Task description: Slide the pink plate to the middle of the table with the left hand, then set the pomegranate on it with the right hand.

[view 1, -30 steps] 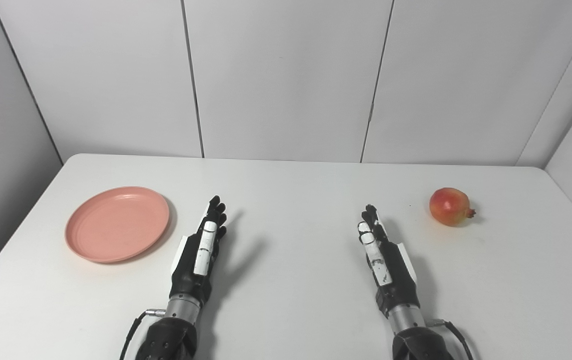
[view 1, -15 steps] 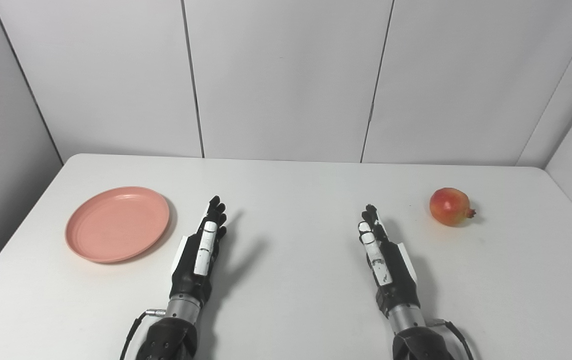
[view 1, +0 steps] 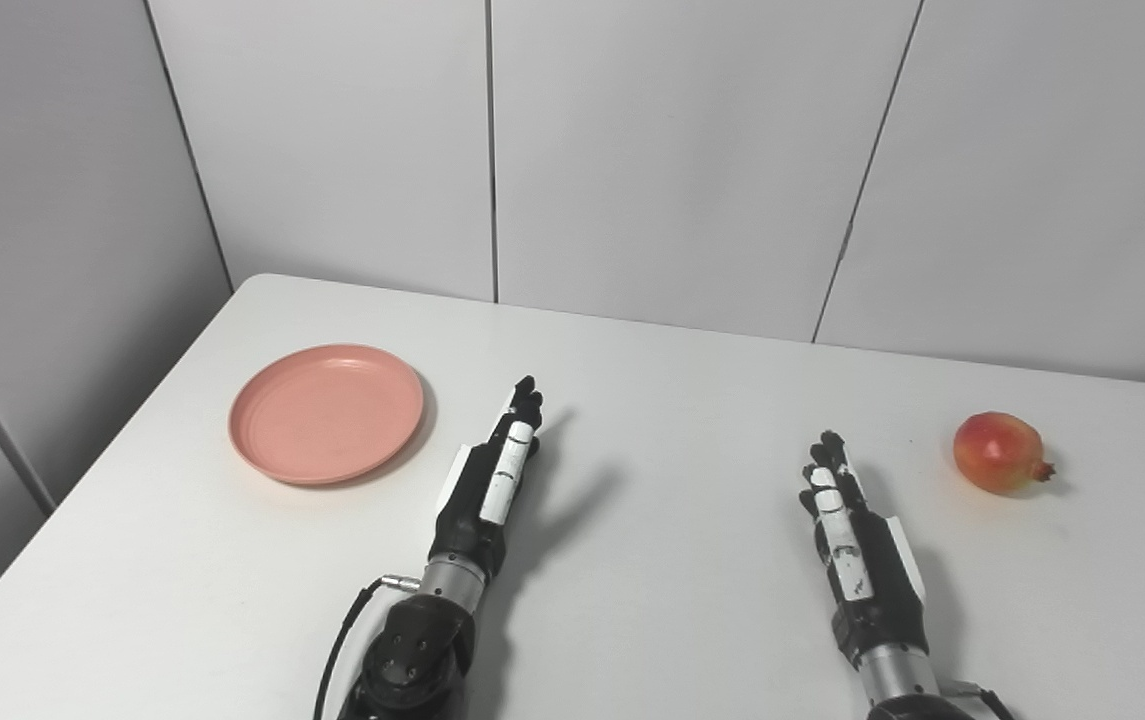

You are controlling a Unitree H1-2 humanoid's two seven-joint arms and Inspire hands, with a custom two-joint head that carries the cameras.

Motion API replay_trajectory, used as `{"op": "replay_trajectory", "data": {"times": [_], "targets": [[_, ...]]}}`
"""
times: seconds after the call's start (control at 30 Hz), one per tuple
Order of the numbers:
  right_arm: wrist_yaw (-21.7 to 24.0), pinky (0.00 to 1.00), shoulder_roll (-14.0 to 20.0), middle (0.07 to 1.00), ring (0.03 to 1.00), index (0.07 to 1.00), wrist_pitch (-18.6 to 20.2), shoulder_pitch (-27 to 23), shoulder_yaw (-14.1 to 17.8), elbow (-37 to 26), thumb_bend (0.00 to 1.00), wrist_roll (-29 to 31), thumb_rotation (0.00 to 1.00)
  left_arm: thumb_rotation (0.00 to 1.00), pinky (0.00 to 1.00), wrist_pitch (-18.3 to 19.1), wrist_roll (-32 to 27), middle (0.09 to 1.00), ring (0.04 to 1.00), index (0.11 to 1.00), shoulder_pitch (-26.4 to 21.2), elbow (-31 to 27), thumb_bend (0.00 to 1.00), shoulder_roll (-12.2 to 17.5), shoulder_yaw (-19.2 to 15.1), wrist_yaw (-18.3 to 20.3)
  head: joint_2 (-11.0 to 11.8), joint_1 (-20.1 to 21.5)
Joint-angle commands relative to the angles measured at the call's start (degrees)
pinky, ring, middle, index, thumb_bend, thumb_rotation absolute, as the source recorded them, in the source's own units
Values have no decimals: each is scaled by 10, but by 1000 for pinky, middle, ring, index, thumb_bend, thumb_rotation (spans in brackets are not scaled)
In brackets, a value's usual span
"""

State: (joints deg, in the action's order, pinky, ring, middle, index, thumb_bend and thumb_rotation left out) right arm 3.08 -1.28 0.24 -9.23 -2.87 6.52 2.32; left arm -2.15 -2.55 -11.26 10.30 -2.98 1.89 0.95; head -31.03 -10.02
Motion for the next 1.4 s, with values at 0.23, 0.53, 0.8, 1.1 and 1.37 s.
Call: {"op": "replay_trajectory", "data": {"times": [0.23, 0.53, 0.8, 1.1, 1.37], "targets": [[0, 1000, 7, 1000, 997, 1000, -35, -18, 5, 11, 462, -4, 853, 1000, 982, 0, -50, 992, 992, 985, -45, -35, 645, 21, -19, 33, 10, -14], [2, 1000, 5, 1000, 999, 1000, -26, -20, 6, 11, 459, 0, 871, 1000, 937, 22, -47, 929, 932, 923, -73, -63, 623, 46, -43, 14, 14, -22], [4, 1000, 6, 1000, 1000, 1000, -33, -22, 8, 15, 428, 6, 857, 1000, 862, 17, -36, 849, 860, 839, -105, -52, 632, 66, -92, -26, 16, -25], [6, 1000, 7, 1000, 997, 1000, -44, -21, 10, 18, 407, 7, 837, 1000, 850, -17, -34, 820, 829, 808, -134, 0, 646, 104, -130, -48, 18, -33], [10, 1000, 11, 1000, 1000, 1000, -44, -22, 11, 22, 401, 8, 866, 1000, 838, -31, -30, 817, 827, 806, -152, 50, 671, 146, -151, -58, 18, -39]]}}
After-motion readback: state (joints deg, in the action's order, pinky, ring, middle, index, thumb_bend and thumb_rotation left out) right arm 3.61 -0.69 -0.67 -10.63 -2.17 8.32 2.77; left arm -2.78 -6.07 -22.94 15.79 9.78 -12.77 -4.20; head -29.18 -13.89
